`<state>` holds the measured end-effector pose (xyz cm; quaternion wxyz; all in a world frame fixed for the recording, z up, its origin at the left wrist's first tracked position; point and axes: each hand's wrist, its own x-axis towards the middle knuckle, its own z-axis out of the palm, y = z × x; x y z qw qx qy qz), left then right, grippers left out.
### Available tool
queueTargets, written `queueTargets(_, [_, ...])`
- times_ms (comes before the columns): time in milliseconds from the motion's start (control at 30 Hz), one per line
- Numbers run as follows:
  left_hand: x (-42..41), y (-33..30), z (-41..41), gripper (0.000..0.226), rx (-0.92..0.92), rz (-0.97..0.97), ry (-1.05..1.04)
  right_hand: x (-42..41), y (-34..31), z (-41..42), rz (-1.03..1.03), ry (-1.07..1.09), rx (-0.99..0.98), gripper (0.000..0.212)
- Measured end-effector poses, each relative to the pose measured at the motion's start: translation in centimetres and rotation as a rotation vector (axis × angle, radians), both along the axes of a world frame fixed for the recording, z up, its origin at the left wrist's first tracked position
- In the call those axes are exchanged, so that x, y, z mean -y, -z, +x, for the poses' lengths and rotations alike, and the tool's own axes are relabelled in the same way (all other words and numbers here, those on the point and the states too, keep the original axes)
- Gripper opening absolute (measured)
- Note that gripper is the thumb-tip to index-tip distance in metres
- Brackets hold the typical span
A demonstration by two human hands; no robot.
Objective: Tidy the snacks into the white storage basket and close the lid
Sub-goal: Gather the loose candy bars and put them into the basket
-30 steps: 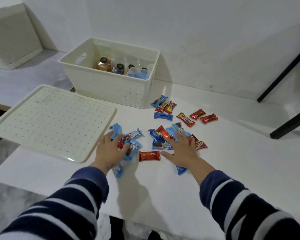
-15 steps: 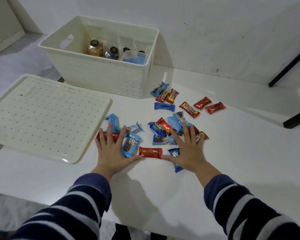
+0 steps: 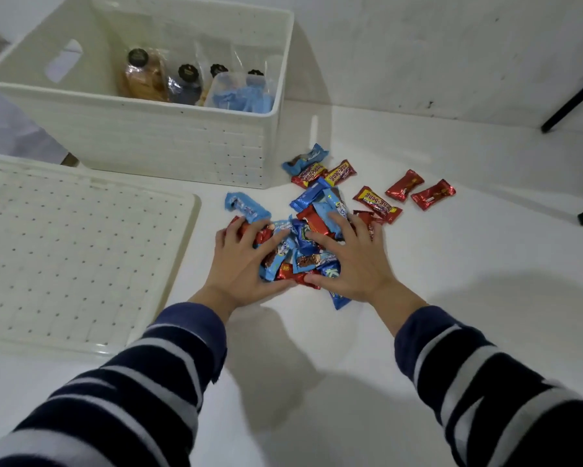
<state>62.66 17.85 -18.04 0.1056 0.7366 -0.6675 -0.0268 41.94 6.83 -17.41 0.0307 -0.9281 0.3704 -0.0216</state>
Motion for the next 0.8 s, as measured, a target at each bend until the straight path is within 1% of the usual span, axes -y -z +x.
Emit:
queueTargets(100, [1.4,0.3,0.4,0.075,-0.039,-0.088,0.049,0.2,0.4,0.5,-0.058,0.015,0.074,0.063])
queueTargets(233, [2.1,0.4,0.2,0.058,-0.019,-0.091,0.107,0.2,0.8,1.0,-0.119,0.031,0.137,0.047])
queueTargets(367, [2.0,-0.1,-0.2,0.056,0.022,-0.062,0.119,0.2,0.9,0.9,-0.135,-0.006,0.14,0.039])
queueTargets(533, [0.5,-0.8,-0.9,0.058,0.013,0.006,0.023,-0.7,0.9,0.3,-0.124,0.028,0.209,0.025])
queueTargets(667, [-1.3,-1.0,-1.4,0.05,0.001,0.027,-0.061,-1.4,0.1,-0.5,-0.065,0.045,0.219,0.023])
queueTargets(800, [-3.0,-1.3,-2.7,0.052,-0.008,0.068,-0.105,-2.5,0.1,-1.8,-0.056,0.036,0.231,0.026])
